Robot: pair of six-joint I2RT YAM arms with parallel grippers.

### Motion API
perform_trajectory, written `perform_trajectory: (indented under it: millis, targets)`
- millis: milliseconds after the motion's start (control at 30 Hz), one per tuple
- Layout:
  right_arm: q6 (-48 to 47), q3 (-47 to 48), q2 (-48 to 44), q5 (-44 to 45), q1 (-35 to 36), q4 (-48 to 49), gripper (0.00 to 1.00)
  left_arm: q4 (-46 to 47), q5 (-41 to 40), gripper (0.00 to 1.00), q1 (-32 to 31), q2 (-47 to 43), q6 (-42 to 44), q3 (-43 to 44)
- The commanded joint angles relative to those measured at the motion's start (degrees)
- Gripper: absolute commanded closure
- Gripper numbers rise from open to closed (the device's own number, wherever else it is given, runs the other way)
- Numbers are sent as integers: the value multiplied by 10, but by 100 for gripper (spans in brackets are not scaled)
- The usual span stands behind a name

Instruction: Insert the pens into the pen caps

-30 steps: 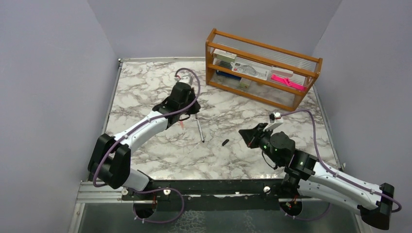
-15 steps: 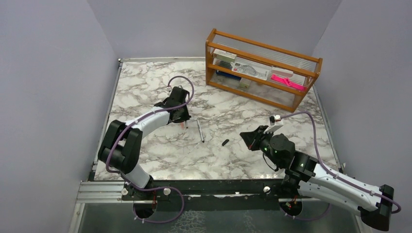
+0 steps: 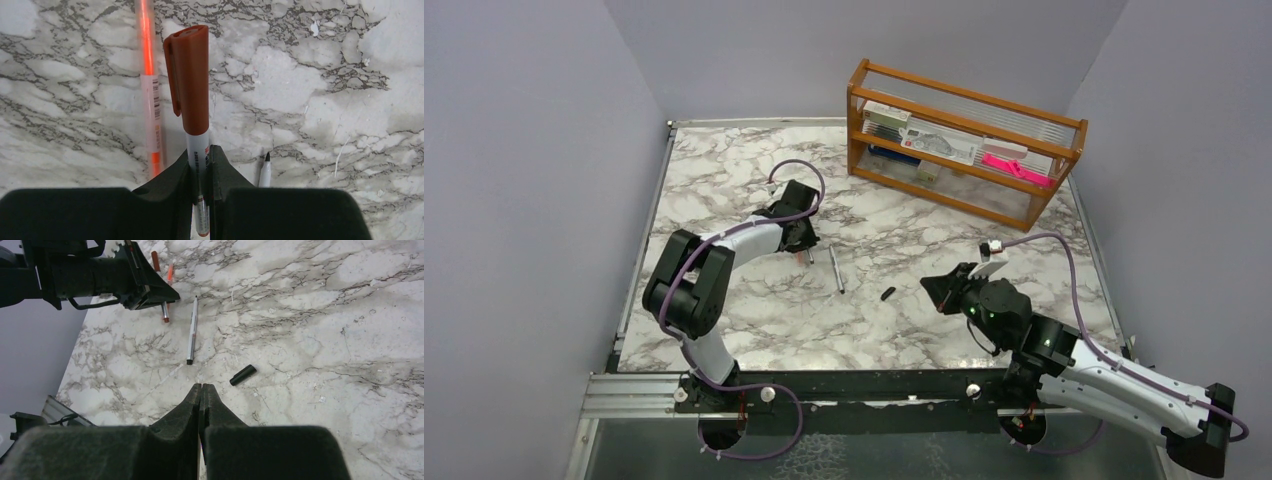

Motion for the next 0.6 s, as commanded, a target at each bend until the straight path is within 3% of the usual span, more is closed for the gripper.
perform_trajectory:
  millis: [0, 567]
  targets:
    - [6, -8, -9, 6, 1, -8, 99, 14, -23, 97, 4, 36, 4, 31]
    - [-3, -8, 18, -1, 1, 11, 99, 13, -22, 80, 4, 29, 22, 22]
